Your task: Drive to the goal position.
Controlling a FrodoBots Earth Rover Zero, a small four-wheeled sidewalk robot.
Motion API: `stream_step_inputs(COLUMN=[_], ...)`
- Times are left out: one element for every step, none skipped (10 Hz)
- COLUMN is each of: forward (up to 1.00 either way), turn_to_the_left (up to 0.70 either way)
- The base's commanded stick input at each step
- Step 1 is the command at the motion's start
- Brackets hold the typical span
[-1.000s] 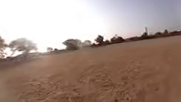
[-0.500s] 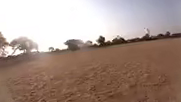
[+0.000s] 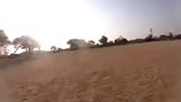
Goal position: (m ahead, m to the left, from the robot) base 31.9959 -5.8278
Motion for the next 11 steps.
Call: stream_step_inputs(forward=[0.70,0.70,0.70,0.70,0.70,0.70,0.70,0.70,0.70,0.70,0.70], turn_to_the_left=[0.00,0.00,0.00,0.00,0.00,0.00,0.00,0.00,0.00,0.00,0.00])
